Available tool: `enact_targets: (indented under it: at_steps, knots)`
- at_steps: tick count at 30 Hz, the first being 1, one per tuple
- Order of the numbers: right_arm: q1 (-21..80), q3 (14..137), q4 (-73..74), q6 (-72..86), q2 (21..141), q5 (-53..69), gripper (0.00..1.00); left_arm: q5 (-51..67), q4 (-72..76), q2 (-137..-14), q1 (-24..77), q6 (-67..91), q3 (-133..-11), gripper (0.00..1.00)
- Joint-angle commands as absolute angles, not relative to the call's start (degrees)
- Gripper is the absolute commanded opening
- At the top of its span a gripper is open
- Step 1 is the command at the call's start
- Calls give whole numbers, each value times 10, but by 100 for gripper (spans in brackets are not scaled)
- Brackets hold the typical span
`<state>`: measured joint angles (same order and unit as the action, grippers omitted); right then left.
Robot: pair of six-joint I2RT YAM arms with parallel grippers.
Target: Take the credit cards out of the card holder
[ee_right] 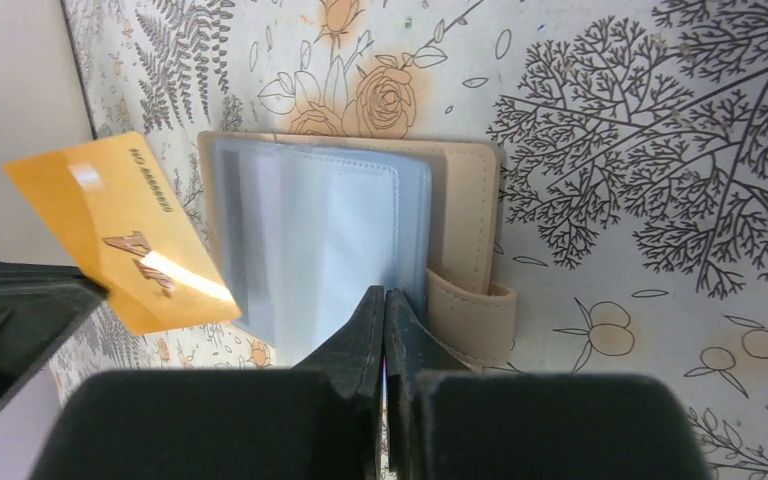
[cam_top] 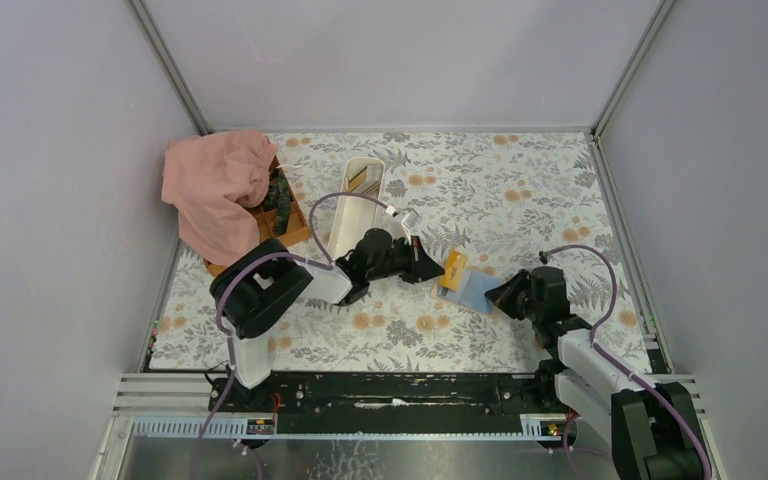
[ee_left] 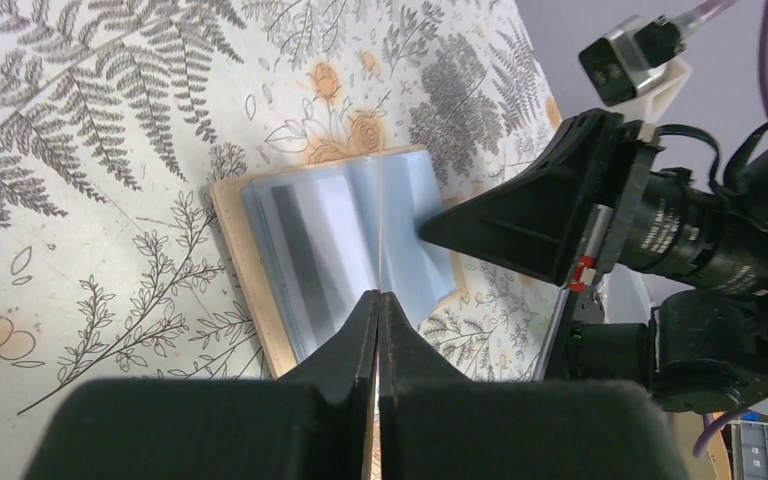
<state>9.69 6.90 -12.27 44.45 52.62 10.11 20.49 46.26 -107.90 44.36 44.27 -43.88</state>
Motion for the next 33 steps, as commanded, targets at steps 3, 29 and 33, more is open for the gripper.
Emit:
enact_targets:
  at_steps: [3,29,33]
  knots:
    - [96,36,-180,416,473,175,0,238,531,-1029,432,436,-413,0]
    - [95,81,-317,409,288,408,50,338,913,-1042,414,601,-357,0]
    - [95,83,-315,408,283,415,43,342,913,-1044,413,603,-360,0]
